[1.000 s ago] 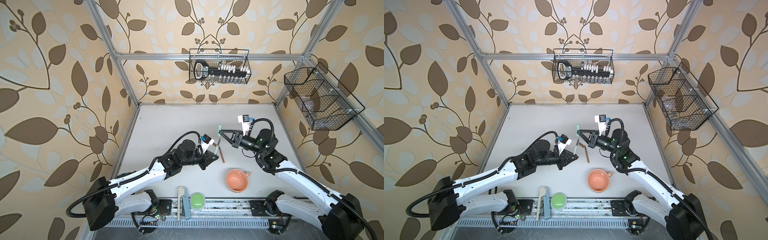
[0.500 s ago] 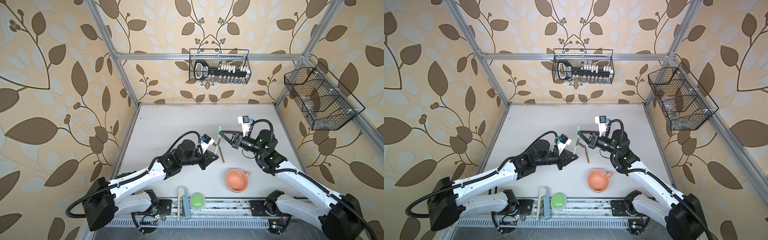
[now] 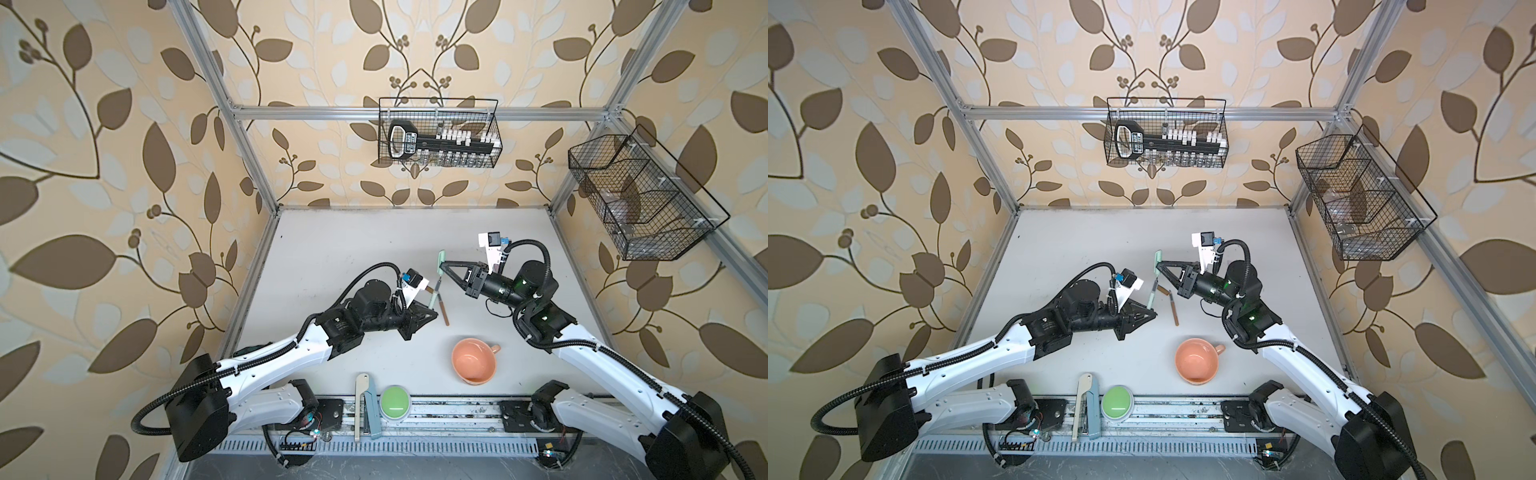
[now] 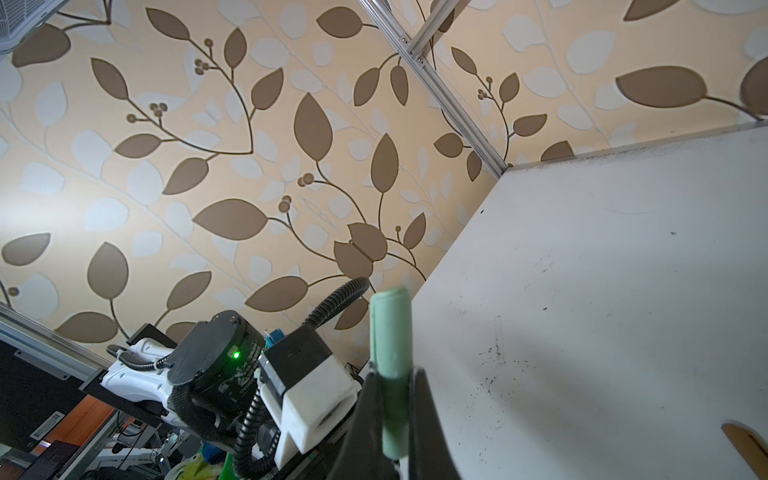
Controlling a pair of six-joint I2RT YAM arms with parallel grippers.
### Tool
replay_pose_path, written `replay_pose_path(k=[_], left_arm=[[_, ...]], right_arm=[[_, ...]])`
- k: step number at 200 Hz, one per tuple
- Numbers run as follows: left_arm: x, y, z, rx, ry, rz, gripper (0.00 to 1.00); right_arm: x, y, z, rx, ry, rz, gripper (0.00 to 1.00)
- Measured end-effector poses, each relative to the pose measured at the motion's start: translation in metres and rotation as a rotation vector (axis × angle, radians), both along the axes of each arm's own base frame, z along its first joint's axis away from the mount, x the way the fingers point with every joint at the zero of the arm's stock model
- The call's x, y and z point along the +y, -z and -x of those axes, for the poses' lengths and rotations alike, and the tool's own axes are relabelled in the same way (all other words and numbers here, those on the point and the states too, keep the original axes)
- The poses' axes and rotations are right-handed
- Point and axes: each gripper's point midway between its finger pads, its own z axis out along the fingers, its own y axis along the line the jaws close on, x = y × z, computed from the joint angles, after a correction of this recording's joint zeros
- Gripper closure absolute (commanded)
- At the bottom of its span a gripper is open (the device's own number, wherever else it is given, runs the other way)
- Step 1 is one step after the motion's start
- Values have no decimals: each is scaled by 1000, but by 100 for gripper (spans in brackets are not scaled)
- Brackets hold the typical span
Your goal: Insert the pens into the pen caps
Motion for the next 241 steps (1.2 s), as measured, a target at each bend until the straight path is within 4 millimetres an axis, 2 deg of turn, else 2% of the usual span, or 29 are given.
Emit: replay_pose_path(k=[76,128,241], left_arm=[[0,1,0,2,0,-3,100],[0,1,0,2,0,-2,100],[1,-1,-4,-8,-14,1,100]], right_arm=[[-1,-4,2,-11,3,-7,99],[2,7,6,16,-10,1,99],[3,14,12,7,-10,-13,100]])
